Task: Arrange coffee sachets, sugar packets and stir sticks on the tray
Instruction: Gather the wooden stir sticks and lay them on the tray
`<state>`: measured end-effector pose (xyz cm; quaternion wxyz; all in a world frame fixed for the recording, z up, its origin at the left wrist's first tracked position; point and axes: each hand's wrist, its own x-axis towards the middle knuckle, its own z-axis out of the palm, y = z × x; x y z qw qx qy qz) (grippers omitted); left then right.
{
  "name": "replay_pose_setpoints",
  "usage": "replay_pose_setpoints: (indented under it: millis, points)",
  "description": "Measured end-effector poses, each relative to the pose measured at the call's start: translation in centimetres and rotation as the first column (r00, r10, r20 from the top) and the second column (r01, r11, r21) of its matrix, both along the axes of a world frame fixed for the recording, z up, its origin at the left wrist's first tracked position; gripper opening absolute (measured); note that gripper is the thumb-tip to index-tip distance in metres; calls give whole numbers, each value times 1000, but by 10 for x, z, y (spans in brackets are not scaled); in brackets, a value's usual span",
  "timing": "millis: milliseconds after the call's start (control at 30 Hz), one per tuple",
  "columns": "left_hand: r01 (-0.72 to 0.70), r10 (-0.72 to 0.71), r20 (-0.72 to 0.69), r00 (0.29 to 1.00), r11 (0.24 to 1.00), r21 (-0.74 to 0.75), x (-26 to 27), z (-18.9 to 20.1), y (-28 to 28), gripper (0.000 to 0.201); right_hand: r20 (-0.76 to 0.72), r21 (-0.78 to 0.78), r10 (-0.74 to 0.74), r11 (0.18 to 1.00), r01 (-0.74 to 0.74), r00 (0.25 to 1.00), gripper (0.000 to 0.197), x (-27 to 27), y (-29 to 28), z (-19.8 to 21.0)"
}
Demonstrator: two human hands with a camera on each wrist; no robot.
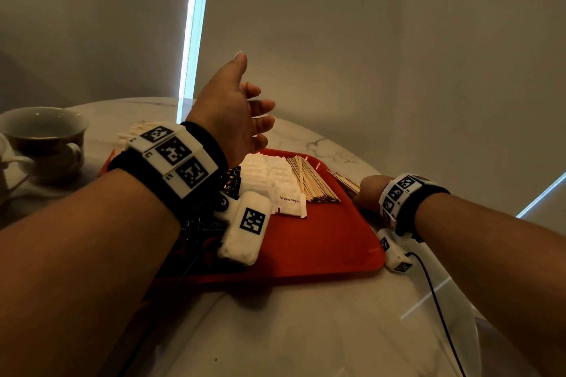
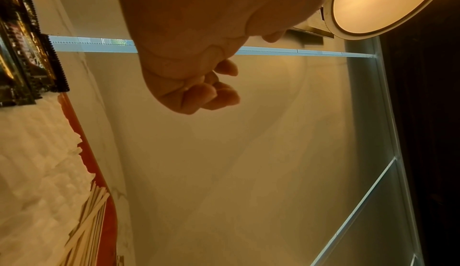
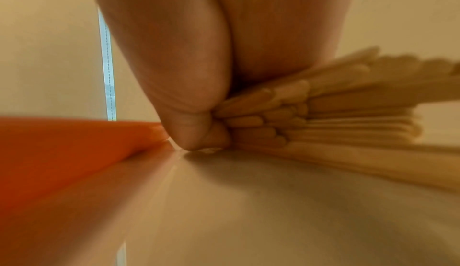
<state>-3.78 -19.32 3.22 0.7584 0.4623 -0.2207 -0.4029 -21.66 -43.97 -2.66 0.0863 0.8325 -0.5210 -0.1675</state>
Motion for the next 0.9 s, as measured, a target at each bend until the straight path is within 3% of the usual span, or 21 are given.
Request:
replay_pose_setpoints:
  millis: [333, 500, 633, 700, 767, 900]
  points:
    - [-3, 3, -15, 1000, 1000, -3, 1, 2, 1, 51, 41, -20, 10, 1000, -10, 999, 19, -6, -1, -1]
    - [-5, 4, -15, 1000, 1000, -10, 0, 2, 1, 52, 146, 16, -32, 999, 29, 989, 15, -14, -1, 2]
    - [-1, 1, -15, 1000, 1000, -14, -1, 2, 2, 51, 341, 112, -114, 990, 80, 933, 15, -25, -4, 11]
    - [-2, 2, -12, 1000, 1000, -13, -1, 1, 2, 51, 529, 260, -216, 962, 86, 820, 12, -31, -11, 12]
    - [-8, 8, -12, 1000, 1000, -8, -2, 0, 1, 50, 713, 412, -338, 911, 24, 614, 14, -35, -14, 13]
    - [-5, 5, 18, 1000, 1000, 17, -6, -1, 0, 44, 871, 480, -413, 828, -288, 265, 15, -31, 0, 27]
